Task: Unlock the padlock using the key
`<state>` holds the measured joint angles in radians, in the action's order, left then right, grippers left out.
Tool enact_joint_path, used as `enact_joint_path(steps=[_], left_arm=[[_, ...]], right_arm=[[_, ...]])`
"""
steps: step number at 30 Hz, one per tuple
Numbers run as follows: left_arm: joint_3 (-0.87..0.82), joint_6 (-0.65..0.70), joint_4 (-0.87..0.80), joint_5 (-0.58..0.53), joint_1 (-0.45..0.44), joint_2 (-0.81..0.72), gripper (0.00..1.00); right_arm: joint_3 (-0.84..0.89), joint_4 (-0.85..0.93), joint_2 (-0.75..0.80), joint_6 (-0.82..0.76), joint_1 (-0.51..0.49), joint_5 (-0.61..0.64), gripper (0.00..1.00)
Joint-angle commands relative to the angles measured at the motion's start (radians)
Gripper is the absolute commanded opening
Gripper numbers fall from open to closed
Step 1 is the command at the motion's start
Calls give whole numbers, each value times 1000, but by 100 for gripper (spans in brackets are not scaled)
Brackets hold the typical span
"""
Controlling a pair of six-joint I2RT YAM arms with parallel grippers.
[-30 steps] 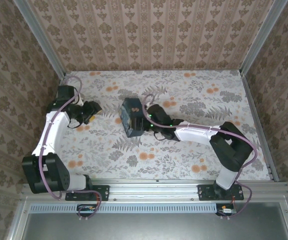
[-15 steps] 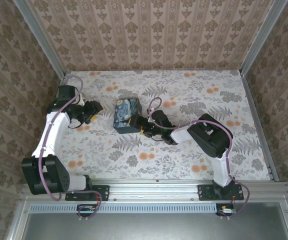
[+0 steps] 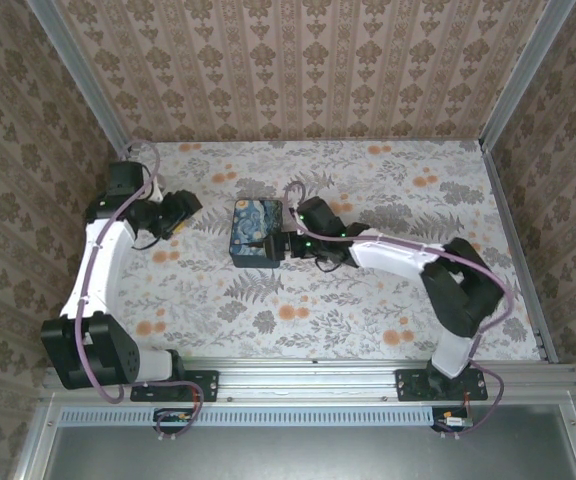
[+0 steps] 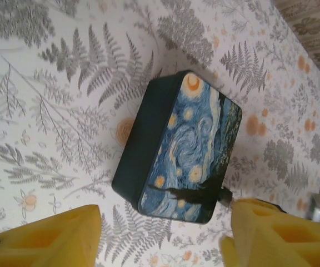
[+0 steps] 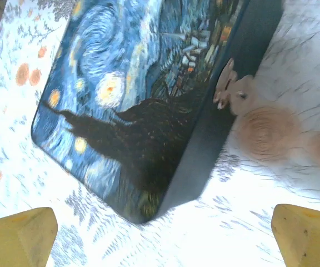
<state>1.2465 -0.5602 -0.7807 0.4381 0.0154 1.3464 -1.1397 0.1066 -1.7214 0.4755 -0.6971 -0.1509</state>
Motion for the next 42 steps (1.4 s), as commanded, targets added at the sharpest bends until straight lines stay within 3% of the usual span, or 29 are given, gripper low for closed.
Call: enact_joint_path(steps=[1, 3, 5, 8, 10, 15, 19, 23, 25, 27, 31, 42], left_arm=[[55, 118, -46, -265, -54, 40, 100], [28, 180, 2, -493, -101, 51, 100], [-70, 288, 157, -626, -127, 33, 100], [-325, 481, 527, -808, -162, -16, 100], [-529, 623, 883, -847, -184, -49, 100], [-743, 621, 1377, -723, -115, 65, 100], [-810, 563, 1525, -555, -27, 126, 100], [-845, 621, 1668, -388, -13, 200, 100], [-844, 611, 1647, -385, -14, 196, 100], [-842, 599, 1631, -388, -3, 190, 100], [-844, 615, 1645, -481, -44, 193, 100], [-840, 613, 1636, -452, -32, 194, 100]], right_arm=[[70, 63, 188, -326, 14, 144, 100], [225, -99, 318, -502, 38, 285, 100], [389, -294, 433, -588, 120, 423, 100], [452, -238, 504, -495, 384, 333, 100], [492, -234, 524, -459, 496, 362, 100], [697, -564, 529, -363, 676, 304, 100], [774, -838, 404, -404, 694, 240, 100], [766, -951, 282, -437, 686, 214, 100], [802, -1169, 152, -445, 678, 220, 100], [751, -957, 211, -431, 685, 230, 100], [740, -980, 187, -433, 683, 231, 100], [737, -969, 192, -431, 683, 233, 100]])
